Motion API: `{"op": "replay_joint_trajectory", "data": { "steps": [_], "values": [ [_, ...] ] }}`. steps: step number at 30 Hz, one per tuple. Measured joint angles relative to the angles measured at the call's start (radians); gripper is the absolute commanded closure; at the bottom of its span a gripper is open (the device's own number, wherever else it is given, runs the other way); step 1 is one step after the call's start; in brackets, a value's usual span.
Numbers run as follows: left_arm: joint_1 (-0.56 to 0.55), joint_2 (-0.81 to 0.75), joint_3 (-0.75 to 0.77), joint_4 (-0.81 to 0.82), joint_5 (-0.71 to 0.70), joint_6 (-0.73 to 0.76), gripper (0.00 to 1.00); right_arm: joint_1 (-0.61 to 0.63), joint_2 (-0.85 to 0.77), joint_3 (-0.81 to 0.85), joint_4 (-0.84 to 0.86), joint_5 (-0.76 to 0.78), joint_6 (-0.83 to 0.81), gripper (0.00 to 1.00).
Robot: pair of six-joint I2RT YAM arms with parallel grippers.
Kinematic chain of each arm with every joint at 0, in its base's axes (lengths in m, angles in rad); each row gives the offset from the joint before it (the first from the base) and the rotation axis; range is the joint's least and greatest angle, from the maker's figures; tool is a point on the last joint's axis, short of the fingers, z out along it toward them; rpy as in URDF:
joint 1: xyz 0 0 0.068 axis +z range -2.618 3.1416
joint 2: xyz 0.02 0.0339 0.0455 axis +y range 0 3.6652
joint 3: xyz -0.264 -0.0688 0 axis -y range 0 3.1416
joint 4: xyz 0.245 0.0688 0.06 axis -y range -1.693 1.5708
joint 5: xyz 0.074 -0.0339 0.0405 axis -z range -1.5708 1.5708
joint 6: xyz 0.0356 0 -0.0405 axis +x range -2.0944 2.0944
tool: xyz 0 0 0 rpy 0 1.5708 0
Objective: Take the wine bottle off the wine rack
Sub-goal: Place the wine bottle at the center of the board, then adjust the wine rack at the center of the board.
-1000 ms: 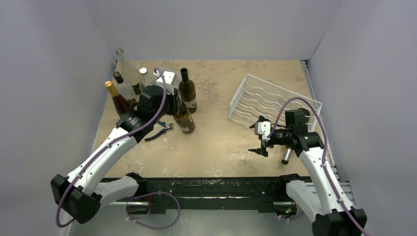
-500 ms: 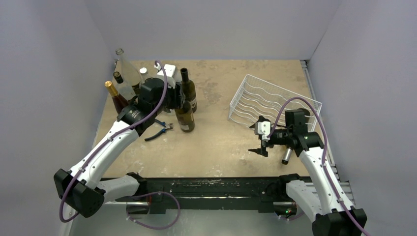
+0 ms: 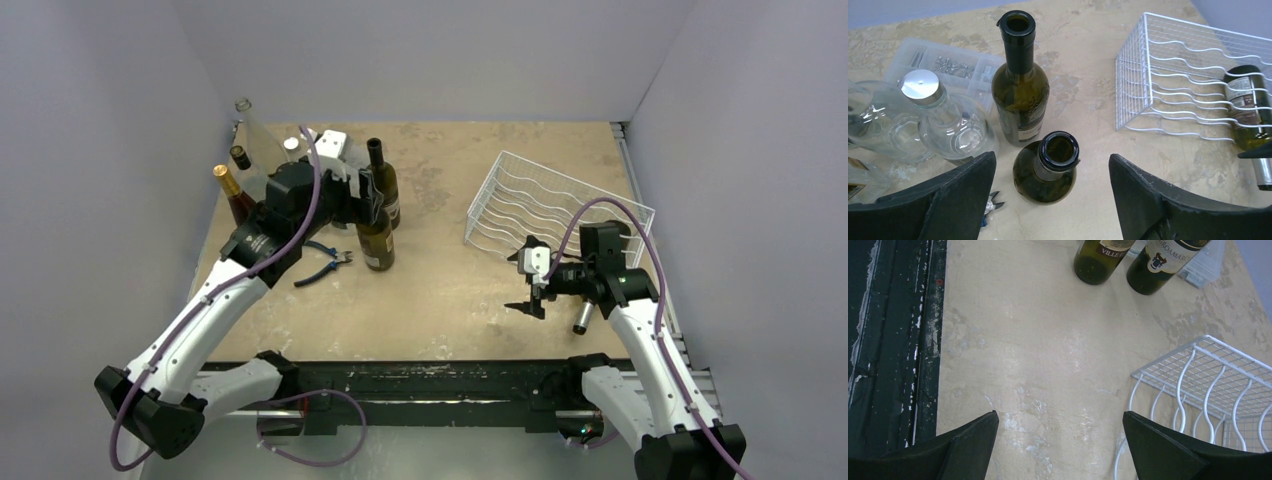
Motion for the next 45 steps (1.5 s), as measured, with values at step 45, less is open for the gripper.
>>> {"op": "replay_joint_trajectory", "data": {
  "steps": [45],
  "values": [
    [0.000,-0.623,-0.766,0.230,0.567,-0.361,0.05,-0.195,0.124,0.298,-0.247,0.406,0.311,0.02]
  ]
}}
